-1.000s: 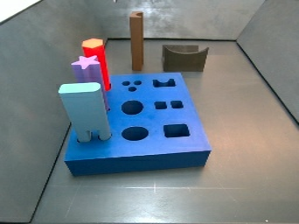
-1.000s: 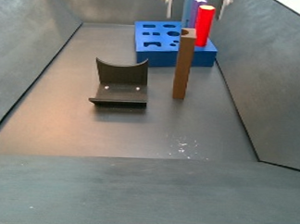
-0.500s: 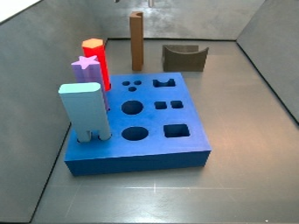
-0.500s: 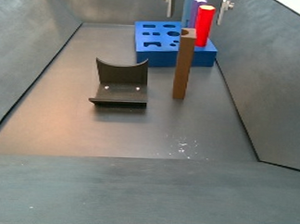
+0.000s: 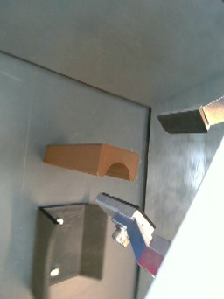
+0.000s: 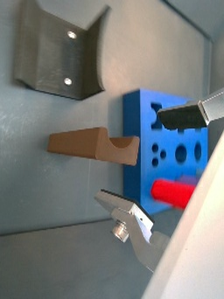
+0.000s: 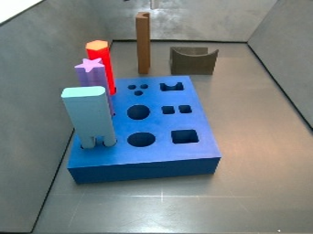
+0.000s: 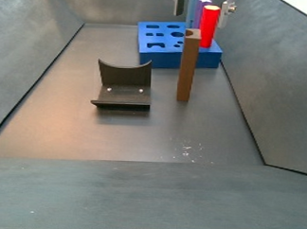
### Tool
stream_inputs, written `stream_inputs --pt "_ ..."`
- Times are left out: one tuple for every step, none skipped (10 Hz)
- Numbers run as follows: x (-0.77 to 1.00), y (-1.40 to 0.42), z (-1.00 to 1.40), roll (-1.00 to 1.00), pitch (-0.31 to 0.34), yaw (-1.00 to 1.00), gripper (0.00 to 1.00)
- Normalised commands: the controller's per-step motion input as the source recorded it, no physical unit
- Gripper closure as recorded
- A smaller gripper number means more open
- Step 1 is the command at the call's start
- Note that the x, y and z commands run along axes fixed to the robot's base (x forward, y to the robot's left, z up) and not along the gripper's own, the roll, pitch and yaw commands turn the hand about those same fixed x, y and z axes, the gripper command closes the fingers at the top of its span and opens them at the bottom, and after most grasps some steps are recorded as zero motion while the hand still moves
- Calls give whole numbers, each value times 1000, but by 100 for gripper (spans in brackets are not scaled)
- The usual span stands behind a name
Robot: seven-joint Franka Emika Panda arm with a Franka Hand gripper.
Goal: Pick up the arch object. Move up. Place the arch object on the fixture. Regrasp the arch object. Rotate the arch object. Move to above the board. Insert the arch object.
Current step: Rotate the arch object.
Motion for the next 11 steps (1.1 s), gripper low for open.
stream_inputs --pt "26 22 -28 -24 8 -1000 0" --pt "26 21 -28 -26 9 -1000 0" --pt "26 21 -28 -29 10 -1000 0" --pt "26 21 -28 -32 11 -1000 0" --pt "27 21 -28 -34 12 -1000 0" --pt "27 22 -27 -42 14 -1000 0" --pt "27 22 -26 -51 17 -1000 0" --pt "27 22 -26 -60 20 -1000 0" --pt "27 22 -26 -68 22 -1000 0" --pt "27 22 -24 -81 26 -839 0" --pt "28 22 -23 -81 26 -581 0"
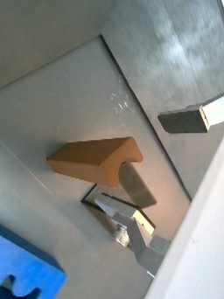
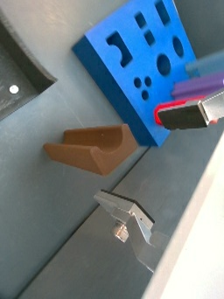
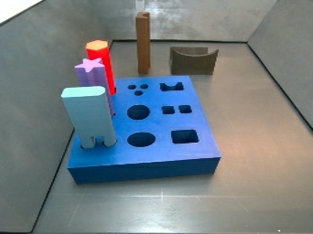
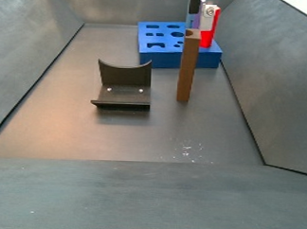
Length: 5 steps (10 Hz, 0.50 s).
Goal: Pick up the arch object. Move up. Place the arch object on the fixture. Regrasp the arch object. Rotate the arch object. Move to above the board. Insert the arch object.
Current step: Rotate the arch object.
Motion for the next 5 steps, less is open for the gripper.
stream_inputs --pt "28 22 -21 -80 25 -265 0" --pt "0 0 -1000 -80 24 -196 0" --pt "10 2 -1000 -77 13 -116 0" --pt "26 14 -1000 -55 -20 -76 0" --pt "19 24 -884 -32 -34 -59 0"
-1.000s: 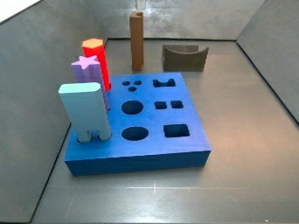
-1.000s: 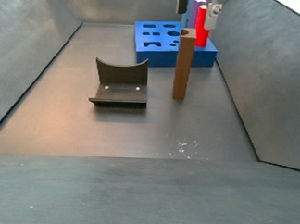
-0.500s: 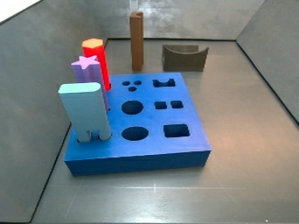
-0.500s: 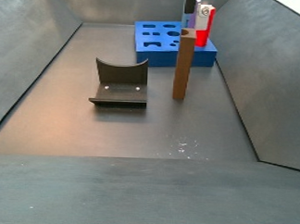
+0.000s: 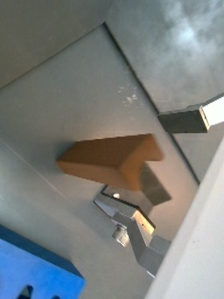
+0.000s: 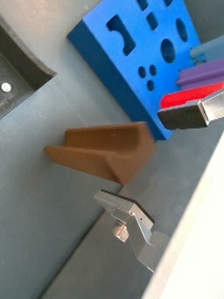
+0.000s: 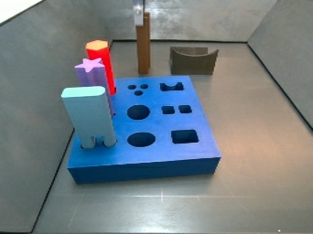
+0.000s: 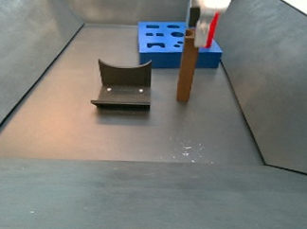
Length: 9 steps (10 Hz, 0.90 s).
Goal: Pick up the arch object. Move up. Place the arch object on the fixture. Regrasp the arch object. Rotate the arch object. Move to above the board. Insert the arch object.
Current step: Rotate the arch object, then move to above the board.
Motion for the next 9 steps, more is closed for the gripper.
stream_inputs --pt "15 26 -781 -19 -40 -54 0" --pt "13 29 -517 13 -47 -47 0" --pt "12 29 -417 24 -44 -45 0" --pt "11 27 -180 47 -45 -39 0" --pt "0 0 0 54 -47 -35 100" --pt "60 142 1000 322 116 19 100" --pt "59 142 1000 320 121 18 100" --pt "56 123 1000 273 140 25 100" --pt "60 114 1000 220 142 28 100"
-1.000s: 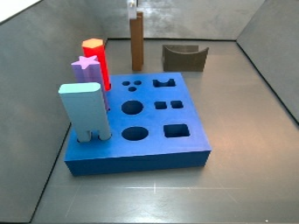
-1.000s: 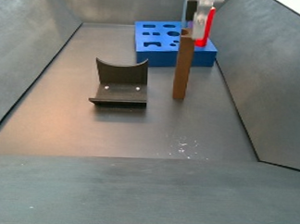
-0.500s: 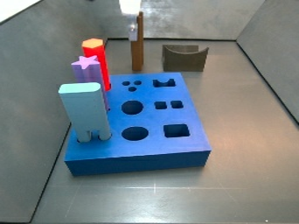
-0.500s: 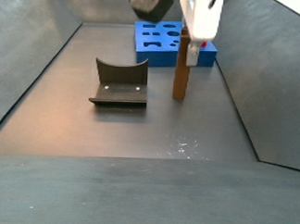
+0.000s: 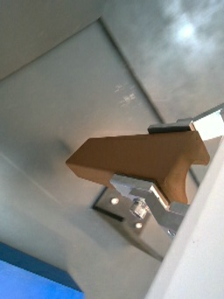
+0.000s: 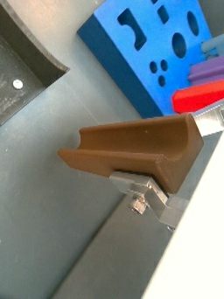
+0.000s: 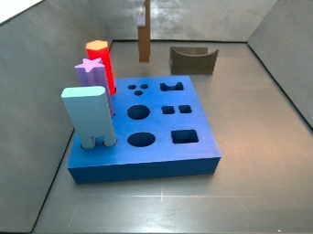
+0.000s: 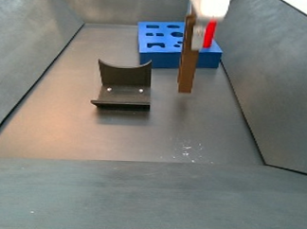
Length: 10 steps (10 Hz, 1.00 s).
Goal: Pick up the arch object. Move up. Place the arch object on the fixture. Regrasp the arch object. Rotate the arch object. Move to above the board. Insert the arch object.
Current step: Move to above the board.
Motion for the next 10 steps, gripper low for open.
stream_inputs --pt "65 104 1000 136 128 23 100" --pt "65 101 1000 113 122 21 100" --pt "64 97 1000 76 110 13 100" --pt "64 93 1000 43 102 3 100" --pt "55 81 920 20 101 -3 100" --pt "46 67 805 7 99 -7 100" --pt "23 38 522 -25 91 -15 100" --pt "13 25 362 -42 87 -18 100" --pt "8 16 205 -58 84 -21 100" --pt "126 -1000 271 -45 29 1000 100"
